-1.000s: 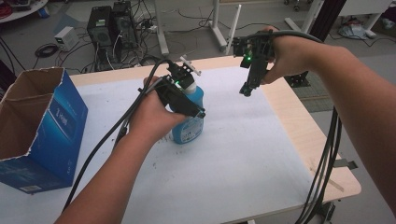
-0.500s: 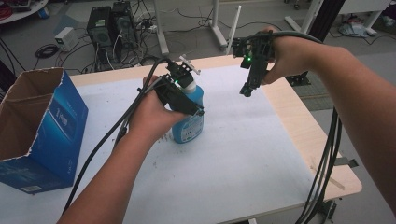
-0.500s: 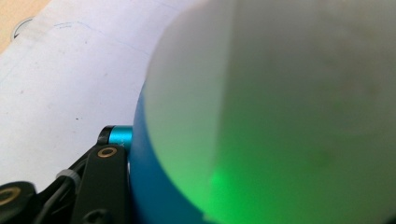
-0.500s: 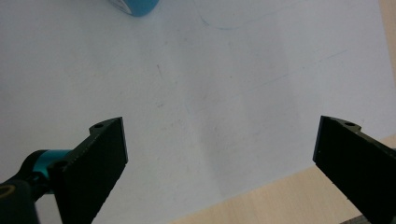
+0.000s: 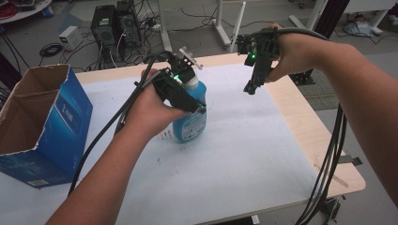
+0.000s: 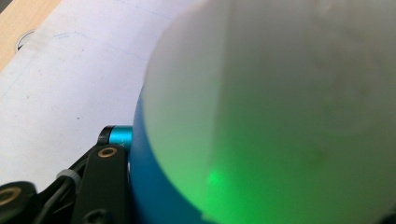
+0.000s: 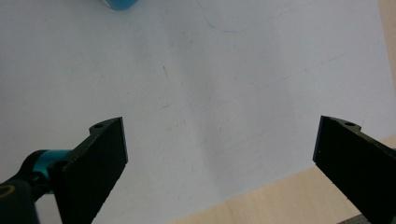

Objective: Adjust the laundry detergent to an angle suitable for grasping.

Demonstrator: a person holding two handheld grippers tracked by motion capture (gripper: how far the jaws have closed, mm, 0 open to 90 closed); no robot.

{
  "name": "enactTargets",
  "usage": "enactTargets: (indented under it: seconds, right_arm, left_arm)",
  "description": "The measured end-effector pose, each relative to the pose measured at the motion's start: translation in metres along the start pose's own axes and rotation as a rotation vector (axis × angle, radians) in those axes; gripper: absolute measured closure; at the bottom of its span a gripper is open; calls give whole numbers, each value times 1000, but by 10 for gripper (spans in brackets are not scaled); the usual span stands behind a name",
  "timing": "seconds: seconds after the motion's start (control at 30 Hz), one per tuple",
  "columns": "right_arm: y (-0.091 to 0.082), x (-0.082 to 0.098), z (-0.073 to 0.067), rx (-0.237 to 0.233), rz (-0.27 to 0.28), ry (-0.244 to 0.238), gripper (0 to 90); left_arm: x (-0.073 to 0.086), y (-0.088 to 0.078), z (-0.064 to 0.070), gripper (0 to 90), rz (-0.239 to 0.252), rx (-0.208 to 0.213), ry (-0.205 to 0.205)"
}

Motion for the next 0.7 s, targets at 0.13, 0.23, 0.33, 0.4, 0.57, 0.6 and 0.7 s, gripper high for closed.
enactTargets:
  seconds: [0.13,0.23,0.33,0.4,0.57,0.6,0.7]
  right_arm:
    - [-2,-3,-3,4,0,-7,23]
    - [-3,-7,-8,7,-5,-10,23]
    - [-4,-9,-12,7,-5,-16,23]
    - [-5,-11,-15,11,-7,-20,23]
    - [-7,-17,-23,14,-8,-29,23]
    - [-7,-19,-26,12,0,-29,23]
    - [-7,-23,-32,12,-1,-40,23]
  left_arm:
    - [2,-13,5,440,-1,19,17]
    - [6,-24,10,440,-3,34,38]
    - [11,-35,14,440,-13,51,66]
    - [15,-41,17,440,-18,66,95]
    - [26,-52,24,439,-31,96,138]
    - [29,-53,25,440,-29,105,135]
    - [37,-58,27,439,-24,128,143]
Point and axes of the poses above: each handheld gripper's, and its own axes: y roughly forward along the jaws, x roughly out of its underside, z roughly to its right, the point moved 9 cm from there along y, roughly forward along the jaws, and after that the axes turned 3 degrees about x, right-handed, at the moved point
